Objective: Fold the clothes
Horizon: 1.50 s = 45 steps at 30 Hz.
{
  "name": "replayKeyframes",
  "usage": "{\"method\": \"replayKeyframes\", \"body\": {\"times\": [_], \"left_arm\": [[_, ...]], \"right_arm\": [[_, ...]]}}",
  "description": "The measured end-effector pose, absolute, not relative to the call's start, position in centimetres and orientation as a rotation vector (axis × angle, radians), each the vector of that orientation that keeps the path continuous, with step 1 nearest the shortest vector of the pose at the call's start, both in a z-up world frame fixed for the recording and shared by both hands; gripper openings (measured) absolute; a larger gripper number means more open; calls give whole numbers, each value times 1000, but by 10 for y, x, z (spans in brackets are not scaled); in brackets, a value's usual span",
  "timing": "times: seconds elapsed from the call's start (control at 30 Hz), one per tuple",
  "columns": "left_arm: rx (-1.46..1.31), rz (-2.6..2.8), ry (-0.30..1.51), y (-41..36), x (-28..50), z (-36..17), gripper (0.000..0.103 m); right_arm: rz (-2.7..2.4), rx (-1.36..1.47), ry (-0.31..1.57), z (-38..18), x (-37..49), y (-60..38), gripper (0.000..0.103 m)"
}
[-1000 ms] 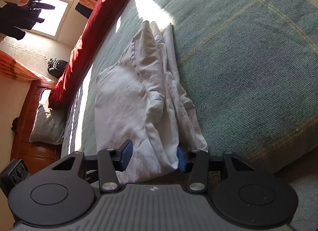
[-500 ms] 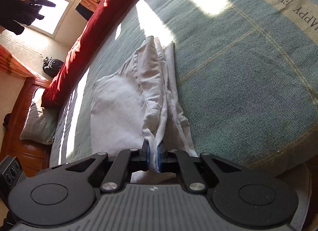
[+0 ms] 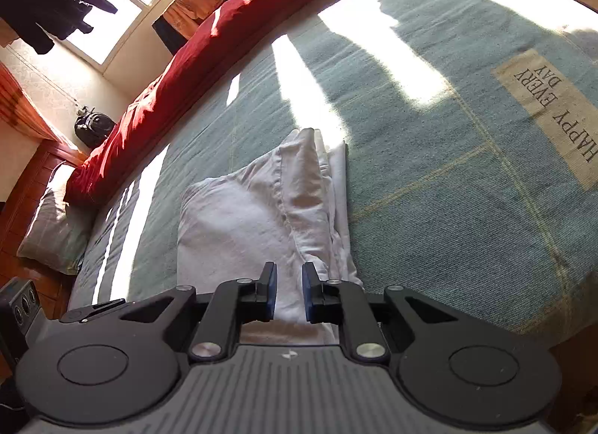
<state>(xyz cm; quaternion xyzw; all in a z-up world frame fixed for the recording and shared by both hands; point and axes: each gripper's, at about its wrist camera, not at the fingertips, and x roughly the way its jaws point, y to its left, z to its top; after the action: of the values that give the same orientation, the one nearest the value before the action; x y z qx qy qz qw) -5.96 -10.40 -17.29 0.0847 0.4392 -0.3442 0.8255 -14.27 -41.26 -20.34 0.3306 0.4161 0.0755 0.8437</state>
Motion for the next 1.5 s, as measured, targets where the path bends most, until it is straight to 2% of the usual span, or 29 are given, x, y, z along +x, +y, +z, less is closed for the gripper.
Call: {"method": "replayKeyframes", "body": {"times": [0.27, 0.4, 0.67, 0.93, 1.13, 1.3, 1.5], "left_arm": [[135, -641, 902, -105, 10, -184, 44], [149, -629, 932, -114, 33, -207, 44], [169, -633, 900, -136, 60, -216, 44], [158, -711, 839, -139, 45, -197, 44], [204, -660, 888, -157, 64, -216, 44], [188, -631, 878, -148, 60, -200, 43], [175, -643, 878, -124, 24, -173, 44]], "right_arm": [[170, 627, 1016, -252, -100, -380, 17], [198, 703, 998, -266, -109, -391, 16], [213, 737, 1008, -271, -113, -397, 16], [215, 744, 1014, -271, -113, -400, 16], [211, 750, 1019, -270, -111, -399, 16], [198, 741, 1022, -267, -111, -398, 17], [187, 716, 1019, -261, -112, -390, 28]]}}
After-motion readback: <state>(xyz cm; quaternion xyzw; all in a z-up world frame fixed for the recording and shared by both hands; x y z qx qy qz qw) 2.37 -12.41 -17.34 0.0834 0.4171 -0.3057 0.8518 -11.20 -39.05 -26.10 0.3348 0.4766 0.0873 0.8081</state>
